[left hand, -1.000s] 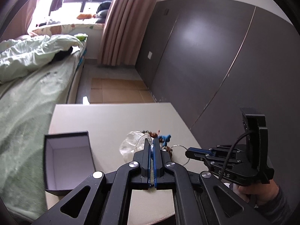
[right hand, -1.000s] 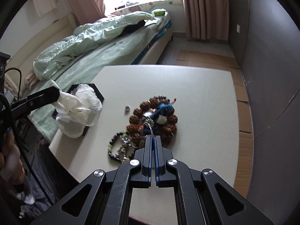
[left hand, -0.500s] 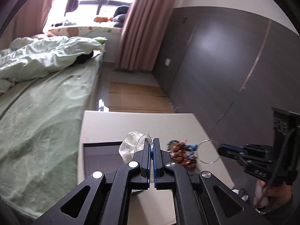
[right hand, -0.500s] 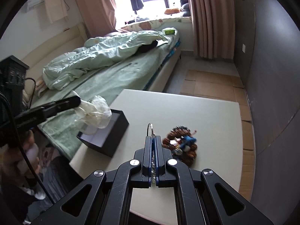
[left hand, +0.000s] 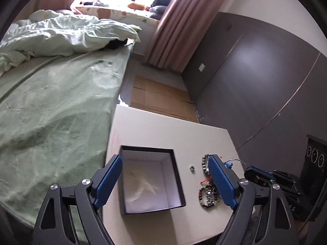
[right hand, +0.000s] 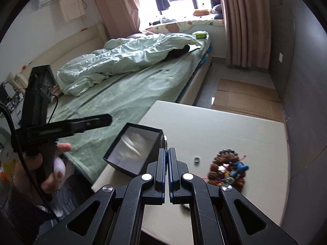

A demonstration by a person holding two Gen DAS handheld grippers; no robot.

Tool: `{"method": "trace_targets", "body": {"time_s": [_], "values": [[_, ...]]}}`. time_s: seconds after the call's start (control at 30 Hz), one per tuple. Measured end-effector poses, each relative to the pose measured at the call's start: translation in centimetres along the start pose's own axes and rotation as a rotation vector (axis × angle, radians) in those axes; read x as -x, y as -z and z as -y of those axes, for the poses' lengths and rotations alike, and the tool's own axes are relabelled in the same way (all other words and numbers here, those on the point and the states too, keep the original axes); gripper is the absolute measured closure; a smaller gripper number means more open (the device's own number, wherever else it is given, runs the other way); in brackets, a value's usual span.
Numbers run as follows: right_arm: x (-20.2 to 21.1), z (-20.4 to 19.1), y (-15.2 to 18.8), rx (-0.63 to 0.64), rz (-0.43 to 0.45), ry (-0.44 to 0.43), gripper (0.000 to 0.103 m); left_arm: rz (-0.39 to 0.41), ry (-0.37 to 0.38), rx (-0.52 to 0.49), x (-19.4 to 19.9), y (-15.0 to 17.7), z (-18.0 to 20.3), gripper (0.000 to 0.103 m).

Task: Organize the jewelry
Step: 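Lower the silver bangle into the black box and open the right gripper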

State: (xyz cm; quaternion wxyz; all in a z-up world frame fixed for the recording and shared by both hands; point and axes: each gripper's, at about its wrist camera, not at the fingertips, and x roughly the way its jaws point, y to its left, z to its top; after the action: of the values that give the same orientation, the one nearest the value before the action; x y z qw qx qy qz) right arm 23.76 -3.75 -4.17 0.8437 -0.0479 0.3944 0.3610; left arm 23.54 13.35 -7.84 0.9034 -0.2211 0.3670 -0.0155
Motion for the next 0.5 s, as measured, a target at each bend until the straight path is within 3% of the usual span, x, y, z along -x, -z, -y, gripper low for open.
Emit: {"method": "trace_targets", "body": {"time_s": [0.5], "values": [[-6.3,-4.7,-1.7,-0.036,-0.030,-0.149,0.099,-0.007,-0.077,0.011,2.6,1.7,-4.8,0.017]]}}
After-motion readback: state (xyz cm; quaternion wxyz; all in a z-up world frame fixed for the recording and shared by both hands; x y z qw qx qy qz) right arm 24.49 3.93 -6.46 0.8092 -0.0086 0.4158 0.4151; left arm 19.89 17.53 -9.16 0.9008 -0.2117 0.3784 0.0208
